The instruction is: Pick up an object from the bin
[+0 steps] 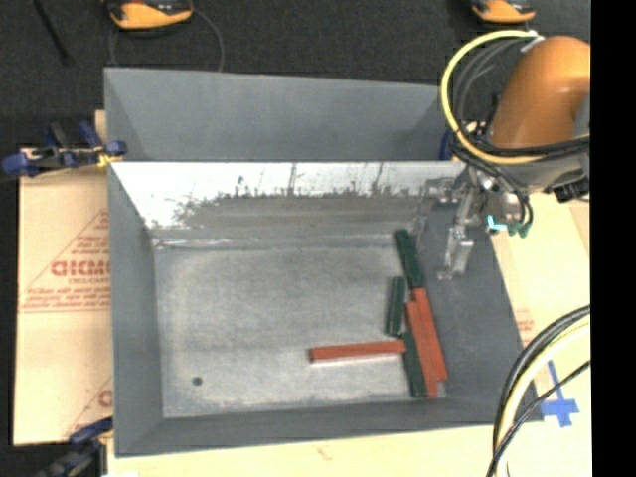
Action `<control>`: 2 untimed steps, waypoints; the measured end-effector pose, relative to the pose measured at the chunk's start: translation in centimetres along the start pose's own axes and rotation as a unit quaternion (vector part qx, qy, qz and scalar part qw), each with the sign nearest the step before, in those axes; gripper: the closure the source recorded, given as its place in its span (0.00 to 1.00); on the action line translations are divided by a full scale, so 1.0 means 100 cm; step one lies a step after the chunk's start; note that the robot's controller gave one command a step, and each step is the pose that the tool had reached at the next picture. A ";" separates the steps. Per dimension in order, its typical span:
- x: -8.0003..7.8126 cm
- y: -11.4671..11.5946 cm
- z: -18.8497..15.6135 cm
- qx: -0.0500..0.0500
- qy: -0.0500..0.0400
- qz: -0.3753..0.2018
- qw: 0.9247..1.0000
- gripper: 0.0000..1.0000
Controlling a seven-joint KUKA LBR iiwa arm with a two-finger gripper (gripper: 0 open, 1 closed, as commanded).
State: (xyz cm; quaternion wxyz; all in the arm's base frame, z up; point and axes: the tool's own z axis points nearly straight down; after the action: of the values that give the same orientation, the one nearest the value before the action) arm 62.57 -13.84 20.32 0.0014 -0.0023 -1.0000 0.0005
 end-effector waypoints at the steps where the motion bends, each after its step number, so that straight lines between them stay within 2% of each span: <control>1: 0.057 0.060 0.134 0.000 -0.002 -0.116 0.993 0.00; 2: 0.111 0.086 0.102 -0.001 -0.002 -0.094 0.996 0.00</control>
Offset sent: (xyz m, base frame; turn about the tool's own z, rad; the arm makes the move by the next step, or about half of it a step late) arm -0.0573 0.0613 -0.1332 -0.2341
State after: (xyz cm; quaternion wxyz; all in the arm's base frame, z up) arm 51.47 -5.23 10.16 -0.0006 0.0918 -0.9958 -0.0009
